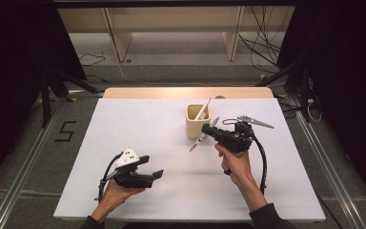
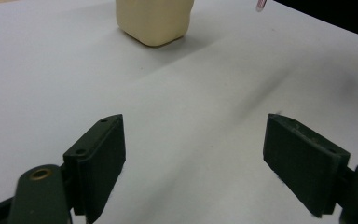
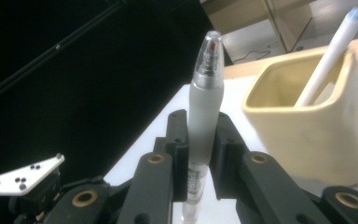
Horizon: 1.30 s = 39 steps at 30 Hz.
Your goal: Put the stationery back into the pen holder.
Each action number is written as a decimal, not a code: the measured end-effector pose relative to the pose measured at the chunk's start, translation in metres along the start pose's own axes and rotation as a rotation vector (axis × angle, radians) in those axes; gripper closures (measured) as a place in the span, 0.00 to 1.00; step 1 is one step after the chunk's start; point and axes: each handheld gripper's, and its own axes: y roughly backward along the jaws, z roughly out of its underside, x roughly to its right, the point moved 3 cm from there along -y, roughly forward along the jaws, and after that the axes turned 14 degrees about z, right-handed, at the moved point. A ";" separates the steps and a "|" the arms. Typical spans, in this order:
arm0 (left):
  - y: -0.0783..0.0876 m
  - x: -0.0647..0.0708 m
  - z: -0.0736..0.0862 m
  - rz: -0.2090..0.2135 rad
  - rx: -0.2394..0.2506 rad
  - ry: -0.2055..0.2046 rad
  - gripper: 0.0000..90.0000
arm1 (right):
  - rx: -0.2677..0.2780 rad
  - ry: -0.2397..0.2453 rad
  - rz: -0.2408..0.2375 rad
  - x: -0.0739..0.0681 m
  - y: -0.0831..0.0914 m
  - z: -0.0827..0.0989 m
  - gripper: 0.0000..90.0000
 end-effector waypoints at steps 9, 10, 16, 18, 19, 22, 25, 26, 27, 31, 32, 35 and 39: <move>0.006 -0.004 0.008 -0.035 0.015 0.003 0.22 | 0.030 0.001 0.044 0.008 0.002 -0.020 0.89; 0.007 -0.005 0.009 -0.037 0.014 0.003 0.22 | 0.030 -0.003 0.050 0.009 0.002 -0.022 0.89; 0.012 -0.007 0.013 -0.043 0.027 0.009 0.23 | 0.055 -0.011 0.076 0.016 0.001 -0.039 0.89; 0.012 -0.007 0.015 -0.043 0.026 0.013 0.22 | 0.062 -0.026 0.076 0.018 0.000 -0.045 0.89; 0.012 -0.008 0.017 -0.042 0.021 0.012 0.22 | 0.065 -0.037 0.075 0.019 -0.001 -0.048 0.89; 0.013 -0.008 0.020 -0.053 0.018 0.007 0.22 | 0.071 -0.047 0.083 0.022 -0.004 -0.055 0.89; 0.014 -0.006 0.020 -0.051 0.029 0.008 0.22 | 0.074 -0.055 0.089 0.023 -0.007 -0.060 0.89; 0.014 -0.006 0.021 -0.049 0.032 0.007 0.22 | 0.073 -0.058 0.092 0.023 -0.009 -0.062 0.89; 0.015 -0.005 0.021 -0.047 0.030 0.003 0.22 | 0.072 -0.058 0.096 0.023 -0.010 -0.063 0.89; 0.017 -0.005 0.021 -0.043 0.039 0.009 0.21 | 0.074 -0.061 0.109 0.024 -0.015 -0.070 0.89; 0.017 -0.005 0.022 -0.043 0.041 0.011 0.21 | 0.073 -0.063 0.115 0.025 -0.016 -0.071 0.89; 0.017 -0.003 0.022 -0.040 0.043 0.012 0.21 | 0.073 -0.061 0.129 0.026 -0.020 -0.074 0.89; 0.016 -0.002 0.023 -0.036 0.045 0.010 0.21 | 0.066 -0.066 0.145 0.028 -0.027 -0.078 0.89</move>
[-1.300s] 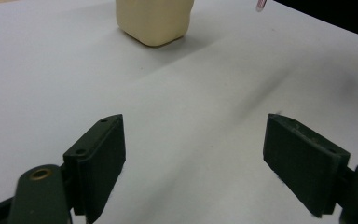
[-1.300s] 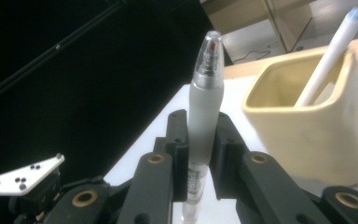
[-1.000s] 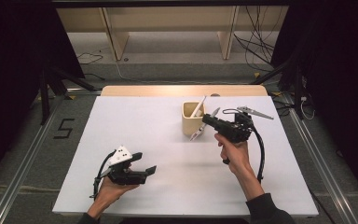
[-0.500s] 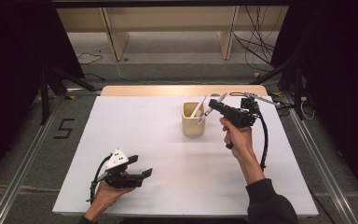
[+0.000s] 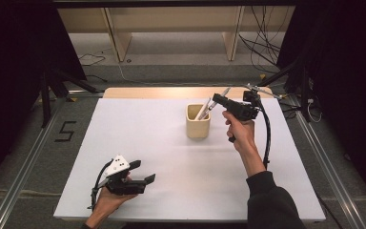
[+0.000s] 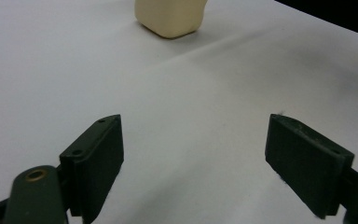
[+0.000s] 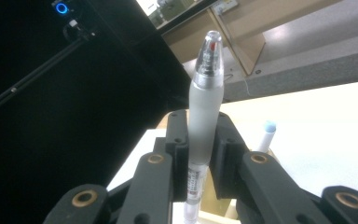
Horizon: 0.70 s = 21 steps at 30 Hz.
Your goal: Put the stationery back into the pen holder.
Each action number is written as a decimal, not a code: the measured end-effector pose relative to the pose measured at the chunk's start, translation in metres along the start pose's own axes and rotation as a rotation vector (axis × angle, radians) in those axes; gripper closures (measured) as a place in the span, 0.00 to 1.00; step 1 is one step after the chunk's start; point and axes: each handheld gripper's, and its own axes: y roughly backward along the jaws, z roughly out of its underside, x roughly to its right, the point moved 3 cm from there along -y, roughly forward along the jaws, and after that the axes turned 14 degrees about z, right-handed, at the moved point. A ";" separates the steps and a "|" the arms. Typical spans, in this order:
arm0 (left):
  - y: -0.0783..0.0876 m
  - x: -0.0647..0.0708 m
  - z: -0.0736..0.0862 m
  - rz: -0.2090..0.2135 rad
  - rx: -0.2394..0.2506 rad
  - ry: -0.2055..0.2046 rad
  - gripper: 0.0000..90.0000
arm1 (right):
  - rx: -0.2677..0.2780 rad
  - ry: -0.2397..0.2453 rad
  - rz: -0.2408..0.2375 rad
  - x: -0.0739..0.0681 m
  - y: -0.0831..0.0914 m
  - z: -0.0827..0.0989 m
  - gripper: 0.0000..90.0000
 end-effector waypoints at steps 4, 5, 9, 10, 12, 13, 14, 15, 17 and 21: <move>0.000 0.000 0.001 0.008 0.009 0.008 0.21 | 0.003 -0.008 0.011 -0.001 -0.006 -0.005 0.89; 0.000 0.000 0.002 0.008 0.007 0.006 0.21 | 0.004 -0.009 0.016 -0.002 -0.007 -0.005 0.89; -0.001 0.000 0.003 0.009 0.005 0.006 0.21 | 0.003 -0.010 0.034 -0.002 -0.013 -0.008 0.89; -0.001 0.000 0.004 0.008 0.003 0.004 0.21 | 0.004 -0.010 0.038 -0.002 -0.015 -0.009 0.89; -0.002 0.001 0.004 0.009 0.003 -0.001 0.21 | 0.005 -0.007 0.050 -0.001 -0.017 -0.010 0.89; -0.002 0.001 0.004 0.011 0.003 -0.001 0.21 | 0.004 -0.007 0.051 -0.001 -0.018 -0.011 0.89; -0.002 0.001 0.004 0.012 0.005 0.000 0.21 | 0.002 -0.009 0.055 -0.001 -0.019 -0.011 0.89; -0.002 0.002 0.004 0.012 0.006 -0.001 0.21 | 0.001 -0.010 0.058 -0.001 -0.020 -0.012 0.89; -0.002 0.002 0.004 0.013 0.005 -0.002 0.21 | 0.001 -0.009 0.066 0.000 -0.022 -0.012 0.89; -0.003 0.003 0.004 0.013 0.006 -0.006 0.21 | -0.005 -0.007 0.079 0.002 -0.026 -0.011 0.89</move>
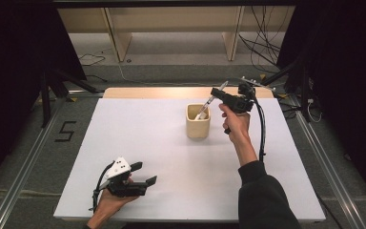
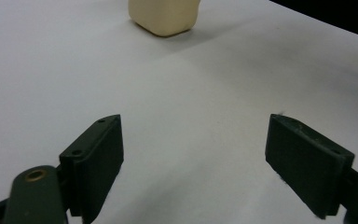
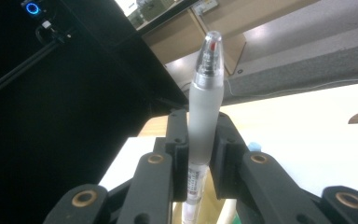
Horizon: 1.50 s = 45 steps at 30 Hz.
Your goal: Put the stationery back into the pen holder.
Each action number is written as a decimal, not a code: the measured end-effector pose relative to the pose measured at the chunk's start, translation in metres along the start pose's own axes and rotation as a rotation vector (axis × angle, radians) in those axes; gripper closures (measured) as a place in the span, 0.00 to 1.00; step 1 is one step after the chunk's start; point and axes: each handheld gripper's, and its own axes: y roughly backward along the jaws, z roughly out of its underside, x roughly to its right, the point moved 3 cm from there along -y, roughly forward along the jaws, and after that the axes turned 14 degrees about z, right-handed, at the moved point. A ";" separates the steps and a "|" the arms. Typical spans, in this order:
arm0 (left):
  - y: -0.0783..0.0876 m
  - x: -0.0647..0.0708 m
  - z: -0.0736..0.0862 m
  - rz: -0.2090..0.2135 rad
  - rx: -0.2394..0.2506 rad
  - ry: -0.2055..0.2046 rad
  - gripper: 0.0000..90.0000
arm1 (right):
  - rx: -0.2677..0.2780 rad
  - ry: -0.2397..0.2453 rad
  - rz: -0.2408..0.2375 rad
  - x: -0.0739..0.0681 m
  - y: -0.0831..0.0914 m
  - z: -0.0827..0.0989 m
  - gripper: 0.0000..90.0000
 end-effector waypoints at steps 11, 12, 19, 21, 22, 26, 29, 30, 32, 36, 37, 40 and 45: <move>0.000 0.000 0.000 -0.002 0.002 0.002 0.21 | -0.037 0.033 0.033 -0.001 -0.012 0.008 0.89; 0.000 0.000 0.000 -0.001 0.001 0.000 0.21 | -0.043 0.036 0.034 -0.002 -0.014 0.010 0.89; -0.001 0.001 0.000 0.002 -0.002 0.002 0.21 | -0.072 0.055 0.037 -0.003 -0.020 0.015 0.88; -0.001 0.001 0.000 0.004 -0.004 -0.001 0.21 | -0.079 0.056 0.038 -0.003 -0.021 0.016 0.88; -0.001 0.001 0.001 0.004 -0.004 -0.001 0.21 | -0.086 0.055 0.039 -0.003 -0.022 0.017 0.88; -0.002 0.001 0.001 0.007 -0.011 -0.003 0.21 | -0.097 0.066 0.045 -0.002 -0.024 0.020 0.88; -0.002 0.001 0.001 0.007 -0.010 -0.003 0.21 | -0.104 0.073 0.050 -0.002 -0.025 0.022 0.88; -0.002 0.001 0.001 0.007 -0.011 -0.002 0.21 | -0.105 0.073 0.049 -0.002 -0.025 0.022 0.88; -0.002 0.001 0.001 0.007 -0.009 -0.001 0.21 | -0.110 0.079 0.048 -0.002 -0.027 0.023 0.88; -0.002 0.002 0.001 0.007 -0.008 -0.004 0.21 | -0.122 0.084 0.051 -0.003 -0.028 0.025 0.88; -0.002 0.002 0.001 0.006 -0.007 -0.003 0.21 | -0.125 0.083 0.051 -0.003 -0.029 0.026 0.88; -0.002 0.002 0.001 0.006 -0.005 -0.001 0.21 | -0.128 0.085 0.050 -0.002 -0.029 0.027 0.88; -0.003 0.002 0.001 0.007 -0.007 0.000 0.21 | -0.134 0.084 0.052 -0.001 -0.031 0.029 0.88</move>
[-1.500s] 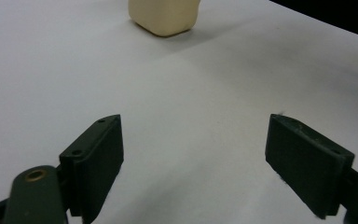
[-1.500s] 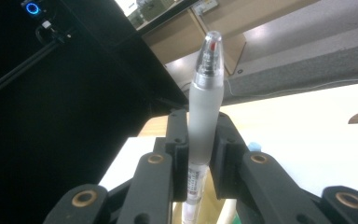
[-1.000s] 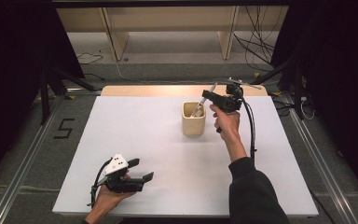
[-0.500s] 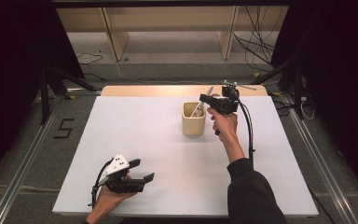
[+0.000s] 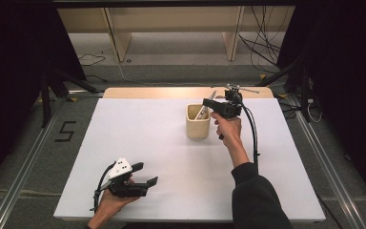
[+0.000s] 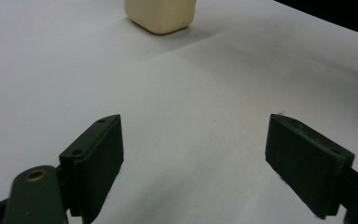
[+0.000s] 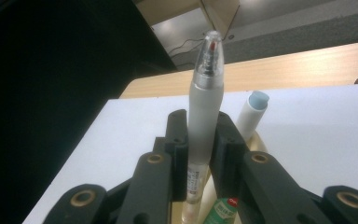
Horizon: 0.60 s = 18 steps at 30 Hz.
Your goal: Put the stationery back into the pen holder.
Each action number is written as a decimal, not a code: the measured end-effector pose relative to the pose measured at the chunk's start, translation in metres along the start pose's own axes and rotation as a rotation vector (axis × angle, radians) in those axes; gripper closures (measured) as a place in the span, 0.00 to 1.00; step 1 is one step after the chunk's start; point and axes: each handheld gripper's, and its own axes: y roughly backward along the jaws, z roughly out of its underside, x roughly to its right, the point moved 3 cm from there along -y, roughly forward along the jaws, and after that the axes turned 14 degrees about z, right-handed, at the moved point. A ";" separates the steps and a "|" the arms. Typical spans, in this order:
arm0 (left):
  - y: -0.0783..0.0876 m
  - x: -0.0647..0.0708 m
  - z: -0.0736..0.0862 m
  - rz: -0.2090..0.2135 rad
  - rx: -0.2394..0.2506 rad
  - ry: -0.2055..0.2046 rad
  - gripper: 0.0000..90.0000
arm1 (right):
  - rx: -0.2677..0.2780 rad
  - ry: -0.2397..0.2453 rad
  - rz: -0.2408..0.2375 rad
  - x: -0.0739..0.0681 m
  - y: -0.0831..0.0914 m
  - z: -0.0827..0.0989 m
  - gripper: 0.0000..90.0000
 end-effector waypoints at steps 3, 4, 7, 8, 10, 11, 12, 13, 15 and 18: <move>0.000 0.000 0.000 0.000 -0.001 0.000 0.21 | -0.007 -0.002 0.002 0.001 -0.001 0.002 0.88; 0.000 0.000 0.000 0.000 0.000 0.001 0.21 | -0.008 0.000 0.002 0.001 -0.002 0.002 0.88; 0.000 0.000 0.000 0.000 0.000 0.001 0.21 | -0.012 0.002 0.002 0.001 -0.003 0.004 0.88; 0.000 0.000 0.000 0.000 -0.001 0.000 0.21 | -0.013 0.002 -0.001 0.001 -0.004 0.004 0.88; 0.000 0.000 0.000 0.001 -0.003 -0.002 0.21 | -0.017 0.003 -0.001 0.001 -0.005 0.005 0.88; 0.000 0.000 0.000 0.001 -0.003 -0.003 0.21 | -0.019 0.002 -0.002 0.000 -0.005 0.005 0.88; 0.000 0.000 0.000 0.001 -0.003 -0.002 0.21 | -0.020 0.005 -0.002 0.000 -0.006 0.006 0.88; 0.000 0.000 0.000 0.000 -0.003 -0.003 0.21 | -0.022 0.005 -0.002 -0.001 -0.006 0.006 0.88; 0.000 0.000 0.000 0.000 -0.003 -0.003 0.21 | -0.028 0.010 -0.001 -0.001 -0.007 0.007 0.88; 0.000 0.000 0.000 0.000 -0.004 -0.004 0.21 | -0.032 0.013 -0.011 -0.001 -0.008 0.008 0.80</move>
